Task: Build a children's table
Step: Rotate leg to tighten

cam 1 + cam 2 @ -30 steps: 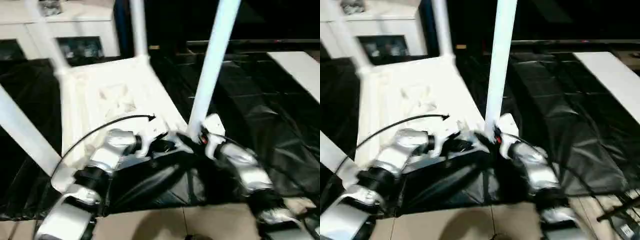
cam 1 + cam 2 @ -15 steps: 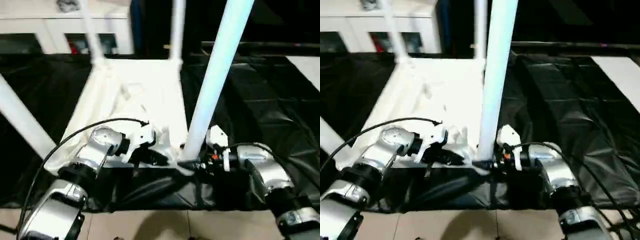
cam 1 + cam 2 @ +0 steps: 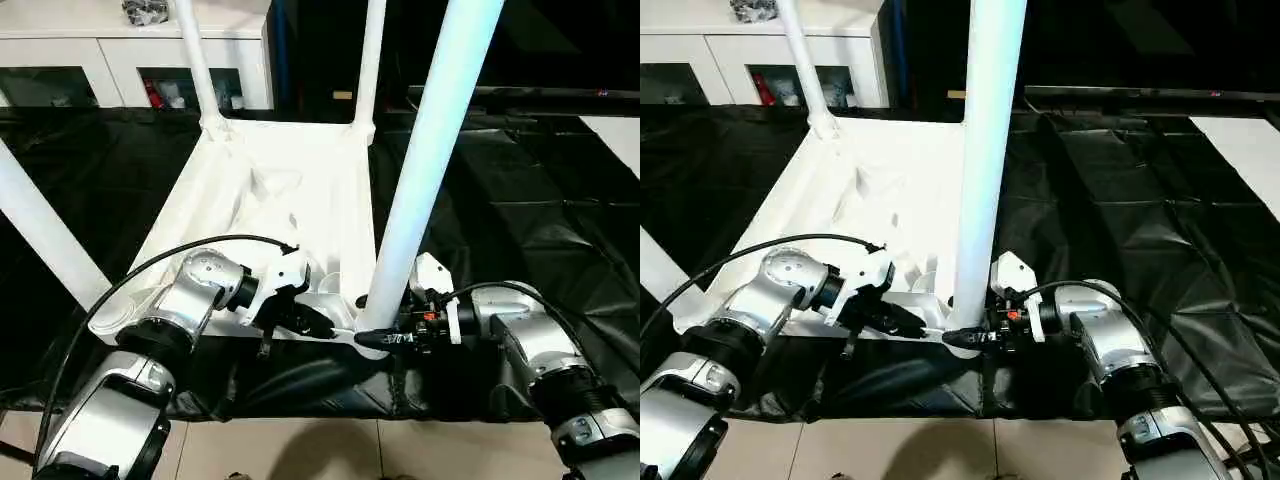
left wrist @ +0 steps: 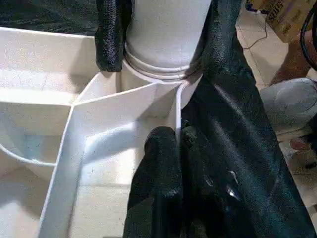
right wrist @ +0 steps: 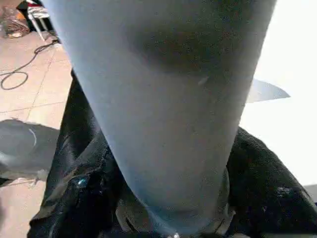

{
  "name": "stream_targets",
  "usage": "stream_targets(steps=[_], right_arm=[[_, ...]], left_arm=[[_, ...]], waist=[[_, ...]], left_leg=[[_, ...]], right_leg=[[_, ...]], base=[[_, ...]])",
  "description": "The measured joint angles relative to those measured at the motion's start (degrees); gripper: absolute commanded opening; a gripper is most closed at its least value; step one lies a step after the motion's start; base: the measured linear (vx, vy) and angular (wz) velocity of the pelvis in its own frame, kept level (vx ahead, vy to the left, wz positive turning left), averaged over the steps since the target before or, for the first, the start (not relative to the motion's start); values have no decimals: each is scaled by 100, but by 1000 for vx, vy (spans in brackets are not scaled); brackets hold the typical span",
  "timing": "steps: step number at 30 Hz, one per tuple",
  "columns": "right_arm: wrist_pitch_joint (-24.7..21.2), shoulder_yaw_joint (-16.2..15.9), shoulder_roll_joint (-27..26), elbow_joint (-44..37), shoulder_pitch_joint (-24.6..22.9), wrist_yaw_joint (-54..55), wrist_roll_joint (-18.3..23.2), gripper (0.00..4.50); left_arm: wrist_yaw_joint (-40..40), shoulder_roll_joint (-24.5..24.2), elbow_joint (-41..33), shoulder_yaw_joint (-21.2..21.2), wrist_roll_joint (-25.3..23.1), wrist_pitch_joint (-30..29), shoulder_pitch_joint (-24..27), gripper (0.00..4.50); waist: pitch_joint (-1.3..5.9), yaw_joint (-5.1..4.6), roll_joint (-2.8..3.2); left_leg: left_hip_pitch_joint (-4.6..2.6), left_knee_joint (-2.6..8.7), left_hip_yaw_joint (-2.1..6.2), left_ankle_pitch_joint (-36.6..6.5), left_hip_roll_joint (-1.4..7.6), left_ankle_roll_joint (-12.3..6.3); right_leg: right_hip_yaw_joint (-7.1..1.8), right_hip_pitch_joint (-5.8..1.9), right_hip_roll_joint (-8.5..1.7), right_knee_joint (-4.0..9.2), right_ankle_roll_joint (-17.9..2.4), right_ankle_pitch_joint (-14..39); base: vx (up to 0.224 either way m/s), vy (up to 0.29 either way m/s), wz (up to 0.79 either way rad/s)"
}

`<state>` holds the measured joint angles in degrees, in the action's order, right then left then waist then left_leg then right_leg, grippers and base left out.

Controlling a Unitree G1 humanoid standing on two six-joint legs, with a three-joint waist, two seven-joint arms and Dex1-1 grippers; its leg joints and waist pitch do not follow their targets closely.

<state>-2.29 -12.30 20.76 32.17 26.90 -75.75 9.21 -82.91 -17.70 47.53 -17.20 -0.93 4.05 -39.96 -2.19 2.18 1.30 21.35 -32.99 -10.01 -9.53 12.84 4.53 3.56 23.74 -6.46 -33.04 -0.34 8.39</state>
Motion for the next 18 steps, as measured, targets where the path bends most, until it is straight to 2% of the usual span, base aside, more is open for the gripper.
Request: stream_targets(steps=[3, 5, 9, 13, 18], right_arm=[[27, 202, -202, 72, -59, 640, -18, 261], [79, 533, -497, 204, -146, 1601, -41, 259], [181, 827, -778, 226, -250, 2719, -95, 259], [260, 1254, -1506, 346, -248, 4545, -252, 259], [404, 1296, -1894, 428, -195, 5475, -481, 259]], left_arm=[[462, 72, 4, 74, -42, -27, 2, 0], [1173, 197, -12, 183, -162, -101, 1, 0], [1937, 545, -236, 287, -224, -386, 135, 0], [3018, 983, -554, 405, -397, -961, 229, 0], [3404, 1118, -821, 420, -526, -1110, 387, 0]], waist=[[-1, -23, 1], [-3, -62, -2], [-3, -236, -3], [7, -353, 15], [13, -425, 24]], left_leg=[[-5, 1, 0, 0, 1, 0], [-12, -2, 3, 1, 1, 1], [-19, 0, 5, 1, -4, 2], [-27, 10, 8, 0, -2, 2], [-25, 17, 15, -1, -2, 3]], right_leg=[[-1, 0, 1, -4, 0, 0], [-2, 1, 2, -3, 18, 11], [-7, 2, 3, 4, 40, 24], [-2, 4, 7, 0, 42, 25], [2, -1, 11, 2, 59, 36]], base=[[0, 0, 0], [0, 0, 0], [0, 0, 0], [0, 0, 0], [0, 0, 0]])
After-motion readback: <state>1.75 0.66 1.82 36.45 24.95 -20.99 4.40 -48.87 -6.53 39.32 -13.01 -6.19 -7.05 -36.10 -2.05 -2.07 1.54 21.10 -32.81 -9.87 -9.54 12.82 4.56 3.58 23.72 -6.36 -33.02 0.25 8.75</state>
